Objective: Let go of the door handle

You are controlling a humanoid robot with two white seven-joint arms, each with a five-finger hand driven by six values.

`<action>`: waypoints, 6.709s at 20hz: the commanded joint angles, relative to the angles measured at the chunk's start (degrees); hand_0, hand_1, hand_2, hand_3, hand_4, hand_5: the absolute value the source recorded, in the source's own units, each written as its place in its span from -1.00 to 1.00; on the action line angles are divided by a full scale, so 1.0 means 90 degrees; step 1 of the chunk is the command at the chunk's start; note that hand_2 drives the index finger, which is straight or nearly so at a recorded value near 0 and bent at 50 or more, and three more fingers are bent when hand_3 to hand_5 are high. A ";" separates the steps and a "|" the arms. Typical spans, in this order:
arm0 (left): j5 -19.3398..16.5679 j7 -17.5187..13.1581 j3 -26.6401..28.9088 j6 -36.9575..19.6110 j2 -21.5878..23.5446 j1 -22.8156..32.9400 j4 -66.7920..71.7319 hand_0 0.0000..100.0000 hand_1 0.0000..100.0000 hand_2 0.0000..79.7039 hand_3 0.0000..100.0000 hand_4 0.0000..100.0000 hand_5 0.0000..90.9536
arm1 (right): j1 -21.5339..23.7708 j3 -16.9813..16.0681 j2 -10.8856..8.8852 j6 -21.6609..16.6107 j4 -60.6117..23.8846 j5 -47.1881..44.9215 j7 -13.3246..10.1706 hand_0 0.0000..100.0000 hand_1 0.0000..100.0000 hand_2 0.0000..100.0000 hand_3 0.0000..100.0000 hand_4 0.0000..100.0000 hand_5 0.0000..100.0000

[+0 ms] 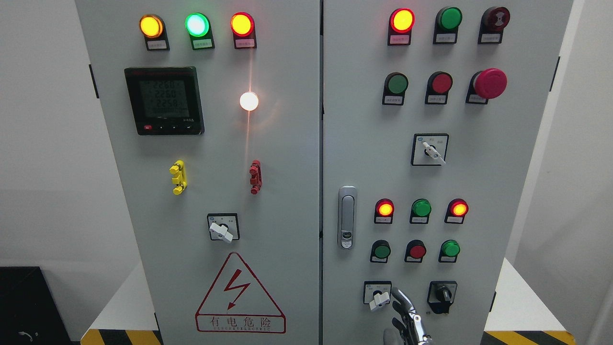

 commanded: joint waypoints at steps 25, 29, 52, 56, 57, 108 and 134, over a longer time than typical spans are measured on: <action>-0.0001 0.0002 0.0000 0.0001 0.0000 0.0127 0.0000 -0.76 0.11 -1.00 -1.00 -1.00 -1.00 | -0.1118 -0.0077 0.0017 0.0099 0.0311 0.4462 -0.0009 0.08 -0.31 -1.00 0.92 1.00 1.00; -0.0001 0.0002 0.0000 0.0001 0.0000 0.0127 0.0000 -0.76 0.11 -1.00 -1.00 -1.00 -1.00 | -0.1324 -0.0067 0.0026 0.0099 0.0555 0.4892 -0.0019 0.08 -0.30 -1.00 0.96 1.00 1.00; 0.0009 0.0002 0.0000 0.0001 0.0000 0.0127 0.0000 -0.76 0.11 -1.00 -1.00 -1.00 -1.00 | -0.1851 0.0060 0.0046 0.0118 0.1512 0.7549 -0.0214 0.05 -0.33 -1.00 1.00 1.00 1.00; 0.0009 0.0002 0.0009 0.0001 0.0000 0.0127 0.0000 -0.76 0.11 -1.00 -1.00 -1.00 -1.00 | -0.1910 0.0050 0.0046 0.0167 0.1707 0.7813 -0.0214 0.05 -0.34 -1.00 1.00 1.00 1.00; -0.0001 0.0002 0.0000 0.0001 0.0000 0.0127 0.0000 -0.76 0.11 -1.00 -1.00 -1.00 -1.00 | -0.1939 0.0060 0.0046 0.0254 0.1737 0.7823 -0.0214 0.05 -0.34 -1.00 1.00 1.00 1.00; -0.0001 0.0002 0.0000 0.0001 0.0000 0.0127 0.0000 -0.76 0.11 -1.00 -1.00 -1.00 -1.00 | -0.2369 0.0265 0.0056 0.0792 0.2196 0.8526 -0.0146 0.03 -0.36 -1.00 1.00 1.00 1.00; 0.0009 0.0002 0.0009 0.0001 0.0000 0.0127 0.0000 -0.76 0.11 -1.00 -1.00 -1.00 -1.00 | -0.2428 0.0275 0.0056 0.0880 0.2294 0.8526 -0.0058 0.04 -0.36 -0.99 1.00 1.00 1.00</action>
